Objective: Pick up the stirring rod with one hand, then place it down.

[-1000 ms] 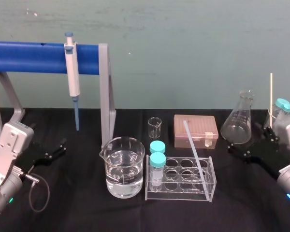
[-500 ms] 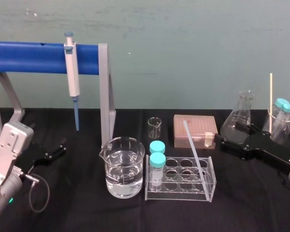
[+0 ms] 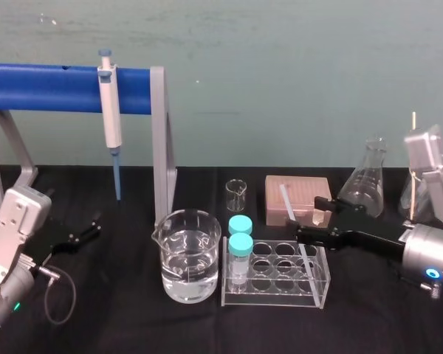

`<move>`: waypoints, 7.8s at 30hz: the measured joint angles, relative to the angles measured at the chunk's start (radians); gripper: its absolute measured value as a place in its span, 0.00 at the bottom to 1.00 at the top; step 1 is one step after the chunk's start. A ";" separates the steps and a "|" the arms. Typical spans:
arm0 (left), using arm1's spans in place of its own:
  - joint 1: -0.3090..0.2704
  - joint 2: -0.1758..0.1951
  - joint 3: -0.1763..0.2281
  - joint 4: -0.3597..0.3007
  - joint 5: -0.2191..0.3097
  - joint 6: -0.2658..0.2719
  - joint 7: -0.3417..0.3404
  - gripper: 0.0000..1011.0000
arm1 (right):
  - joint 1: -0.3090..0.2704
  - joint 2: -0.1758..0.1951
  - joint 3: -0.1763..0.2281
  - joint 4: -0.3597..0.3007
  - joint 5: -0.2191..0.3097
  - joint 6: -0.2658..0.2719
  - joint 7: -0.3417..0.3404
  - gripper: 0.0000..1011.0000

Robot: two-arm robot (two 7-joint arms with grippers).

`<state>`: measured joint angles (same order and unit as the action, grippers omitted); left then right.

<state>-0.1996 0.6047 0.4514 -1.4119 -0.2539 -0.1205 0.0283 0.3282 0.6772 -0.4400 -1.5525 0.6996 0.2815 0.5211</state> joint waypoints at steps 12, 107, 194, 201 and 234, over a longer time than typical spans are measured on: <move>0.000 0.000 0.000 0.000 0.000 0.000 0.000 0.99 | 0.058 -0.060 -0.056 0.054 -0.048 0.045 -0.060 0.99; 0.000 0.000 0.000 0.000 0.000 0.000 0.000 0.99 | -0.095 -0.093 0.164 -0.073 -0.020 -0.382 0.050 0.07; 0.000 0.000 0.000 0.000 0.000 0.000 0.000 0.99 | -0.042 -0.119 0.182 -0.083 -0.040 -0.428 0.061 0.07; 0.000 0.000 0.000 0.000 0.000 0.000 0.000 0.99 | -0.042 -0.118 0.183 -0.083 -0.039 -0.428 0.062 0.07; 0.000 0.000 0.000 0.000 0.000 0.000 0.000 0.99 | -0.069 -0.104 0.178 -0.088 -0.009 -0.421 0.093 0.07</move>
<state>-0.1995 0.6046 0.4514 -1.4120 -0.2539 -0.1205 0.0283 0.2588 0.5737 -0.2620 -1.6408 0.6906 -0.1392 0.6144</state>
